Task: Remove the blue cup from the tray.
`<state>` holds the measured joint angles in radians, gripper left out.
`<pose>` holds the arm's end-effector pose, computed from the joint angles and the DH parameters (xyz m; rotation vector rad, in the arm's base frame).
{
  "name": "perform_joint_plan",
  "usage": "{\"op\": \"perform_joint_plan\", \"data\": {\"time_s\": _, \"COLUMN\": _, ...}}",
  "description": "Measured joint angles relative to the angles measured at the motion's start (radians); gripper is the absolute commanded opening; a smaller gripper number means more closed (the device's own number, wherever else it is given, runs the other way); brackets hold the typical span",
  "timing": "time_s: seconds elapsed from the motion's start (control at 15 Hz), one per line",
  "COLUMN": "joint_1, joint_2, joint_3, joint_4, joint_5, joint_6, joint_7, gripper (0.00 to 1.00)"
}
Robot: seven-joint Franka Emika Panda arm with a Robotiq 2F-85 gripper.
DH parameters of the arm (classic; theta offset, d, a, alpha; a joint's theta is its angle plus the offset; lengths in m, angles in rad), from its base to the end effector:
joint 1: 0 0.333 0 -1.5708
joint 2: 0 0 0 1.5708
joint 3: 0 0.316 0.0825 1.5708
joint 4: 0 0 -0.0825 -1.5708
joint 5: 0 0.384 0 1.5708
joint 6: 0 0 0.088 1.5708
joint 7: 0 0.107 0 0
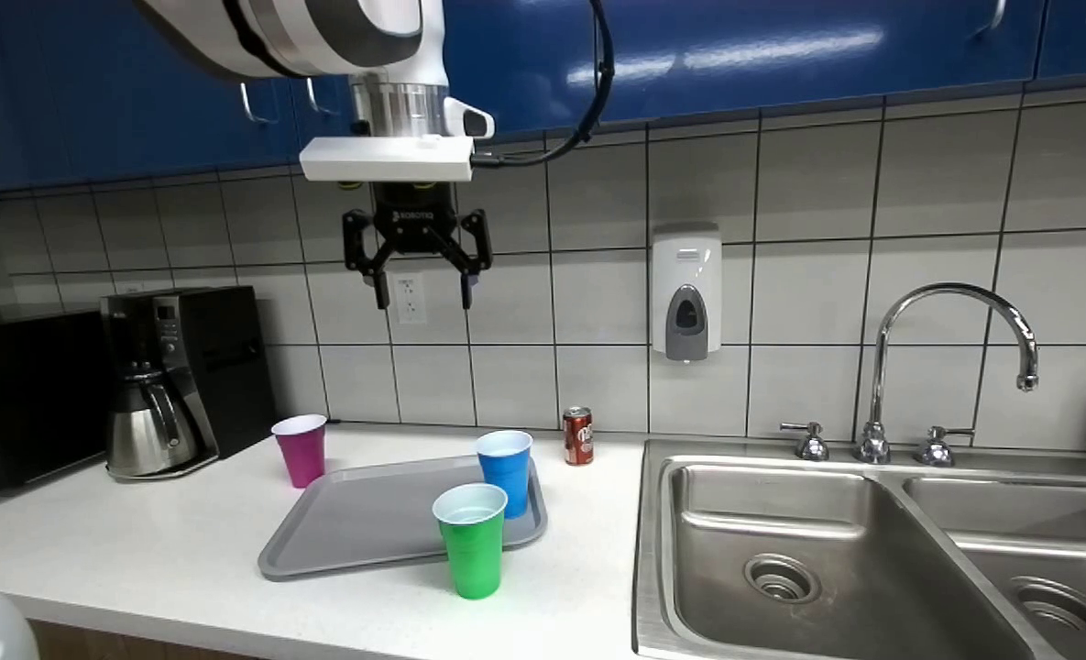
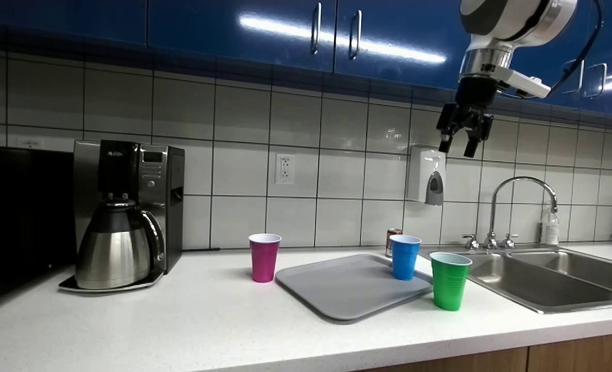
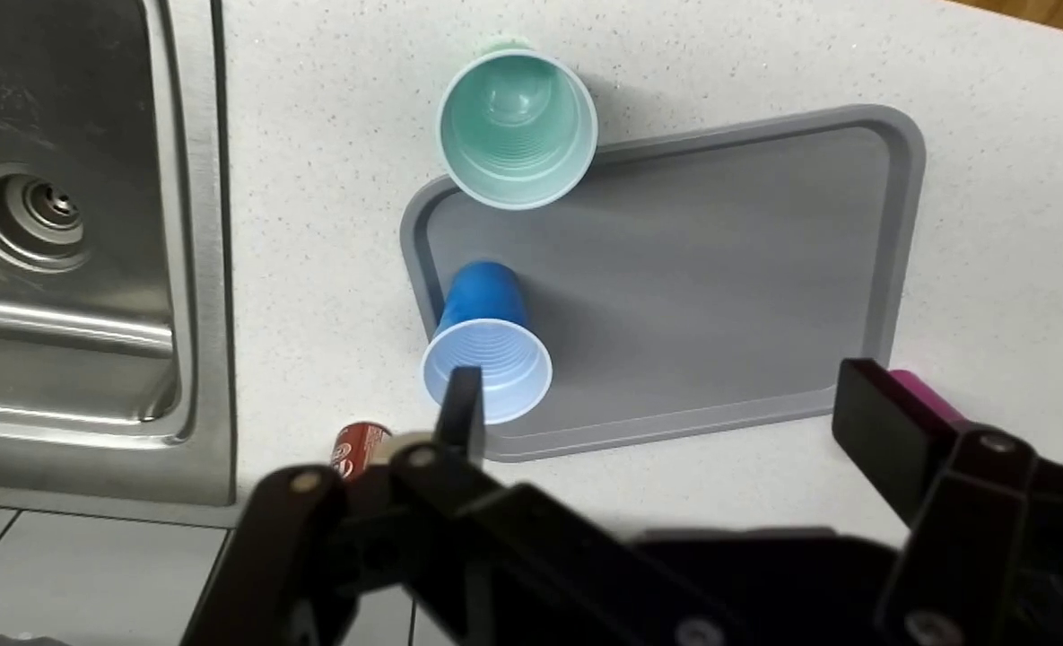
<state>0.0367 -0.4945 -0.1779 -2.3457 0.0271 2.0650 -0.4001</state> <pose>0.4196 -0.0663 0.5340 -3.0436 -0.3990 -0.3511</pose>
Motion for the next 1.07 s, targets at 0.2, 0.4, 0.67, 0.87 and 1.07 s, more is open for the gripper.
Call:
{"op": "perform_joint_plan", "data": {"time_s": 0.2, "joint_1": 0.0, "joint_2": 0.001, "joint_3": 0.001, "joint_4": -0.044, "joint_5": 0.0, "joint_6": 0.05, "joint_7": -0.012, "gripper": 1.0}}
{"op": "perform_joint_plan", "data": {"time_s": 0.4, "joint_1": 0.0, "joint_2": 0.004, "joint_3": 0.001, "joint_4": -0.083, "joint_5": 0.0, "joint_6": 0.107, "joint_7": -0.017, "gripper": 1.0}}
{"op": "perform_joint_plan", "data": {"time_s": 0.67, "joint_1": 0.0, "joint_2": 0.023, "joint_3": 0.001, "joint_4": -0.122, "joint_5": 0.0, "joint_6": 0.197, "joint_7": -0.018, "gripper": 1.0}}
{"op": "perform_joint_plan", "data": {"time_s": 0.87, "joint_1": 0.0, "joint_2": 0.05, "joint_3": 0.001, "joint_4": -0.142, "joint_5": 0.0, "joint_6": 0.27, "joint_7": -0.018, "gripper": 1.0}}
{"op": "perform_joint_plan", "data": {"time_s": 1.07, "joint_1": 0.001, "joint_2": 0.092, "joint_3": 0.001, "joint_4": -0.152, "joint_5": 0.0, "joint_6": 0.343, "joint_7": -0.018, "gripper": 1.0}}
